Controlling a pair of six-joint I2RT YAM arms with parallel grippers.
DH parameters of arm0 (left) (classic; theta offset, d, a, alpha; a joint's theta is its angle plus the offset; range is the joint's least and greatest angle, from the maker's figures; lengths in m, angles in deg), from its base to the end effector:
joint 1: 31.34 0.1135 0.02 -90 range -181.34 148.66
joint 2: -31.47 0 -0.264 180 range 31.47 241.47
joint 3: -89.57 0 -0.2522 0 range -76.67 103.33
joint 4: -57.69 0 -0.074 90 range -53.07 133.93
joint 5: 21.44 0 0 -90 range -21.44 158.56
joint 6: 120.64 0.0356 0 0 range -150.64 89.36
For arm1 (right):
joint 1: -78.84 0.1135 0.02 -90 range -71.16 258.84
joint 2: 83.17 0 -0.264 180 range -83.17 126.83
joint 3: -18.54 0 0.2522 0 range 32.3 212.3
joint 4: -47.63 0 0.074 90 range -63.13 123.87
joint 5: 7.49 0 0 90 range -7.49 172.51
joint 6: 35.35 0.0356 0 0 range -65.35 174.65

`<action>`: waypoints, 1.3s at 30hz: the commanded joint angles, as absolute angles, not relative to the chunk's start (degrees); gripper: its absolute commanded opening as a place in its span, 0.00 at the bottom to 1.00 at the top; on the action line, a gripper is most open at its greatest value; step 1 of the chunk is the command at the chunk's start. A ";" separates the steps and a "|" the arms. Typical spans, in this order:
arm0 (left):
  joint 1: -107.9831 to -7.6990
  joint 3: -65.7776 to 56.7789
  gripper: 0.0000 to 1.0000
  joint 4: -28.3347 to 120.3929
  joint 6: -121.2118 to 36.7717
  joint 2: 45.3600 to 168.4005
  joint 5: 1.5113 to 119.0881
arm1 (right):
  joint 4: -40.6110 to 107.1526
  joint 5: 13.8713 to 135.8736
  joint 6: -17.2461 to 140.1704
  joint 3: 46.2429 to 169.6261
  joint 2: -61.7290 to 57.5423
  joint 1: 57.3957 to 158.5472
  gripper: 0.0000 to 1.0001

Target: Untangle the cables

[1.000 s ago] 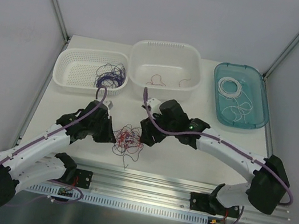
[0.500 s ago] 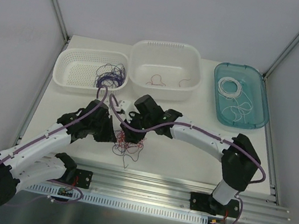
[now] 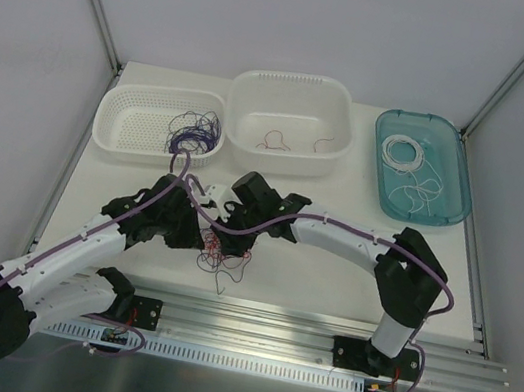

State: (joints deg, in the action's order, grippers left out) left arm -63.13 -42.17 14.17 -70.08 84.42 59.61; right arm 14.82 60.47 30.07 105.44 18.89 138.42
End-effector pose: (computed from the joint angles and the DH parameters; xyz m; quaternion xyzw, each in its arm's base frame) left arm 0.1544 -0.1022 0.2222 -0.0344 0.9312 -0.2663 0.2466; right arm 0.1861 0.3433 0.2262 -0.6649 0.6341 0.2760 0.2821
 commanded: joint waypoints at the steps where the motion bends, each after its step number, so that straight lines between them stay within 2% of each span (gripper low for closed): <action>1: -62.98 -39.76 0.00 14.75 -69.66 84.91 59.42 | 16.37 59.75 27.93 104.90 19.48 138.70 0.39; 3: -62.90 -39.67 0.00 14.75 -69.66 85.00 59.51 | 16.46 59.58 27.75 104.98 20.01 138.61 0.38; 5: -62.89 -39.58 0.00 14.75 -69.66 85.09 59.68 | 16.72 59.40 27.93 104.99 20.36 138.52 0.32; 7: -62.98 -39.49 0.00 14.83 -69.75 85.09 59.86 | 16.81 59.22 28.02 104.72 20.36 138.43 0.23; 8: -62.98 -39.49 0.00 14.75 -69.66 85.09 60.21 | 16.82 59.40 28.19 104.55 20.01 138.35 0.13; 11: -62.90 -39.67 0.00 14.75 -69.84 85.09 61.70 | 16.90 59.66 28.54 103.32 18.61 138.08 0.01; 19: -62.72 -40.90 0.00 14.57 -71.95 85.17 68.30 | 10.94 62.03 29.07 100.24 5.09 135.27 0.01; 23: -62.54 -40.72 0.00 14.39 -72.21 86.23 72.51 | 3.82 64.67 28.98 101.38 -6.40 133.26 0.01; 33: -60.88 -39.49 0.00 14.22 -72.83 91.85 76.82 | -5.77 70.46 31.09 117.01 -28.31 119.38 0.01; 39: -58.24 -38.09 0.00 14.13 -72.30 94.92 78.05 | -5.60 78.71 32.50 131.68 -30.18 114.79 0.01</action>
State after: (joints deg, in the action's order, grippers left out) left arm -59.72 -40.88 14.47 -71.98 93.56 75.33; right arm -5.05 72.60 31.10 125.77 -30.27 115.75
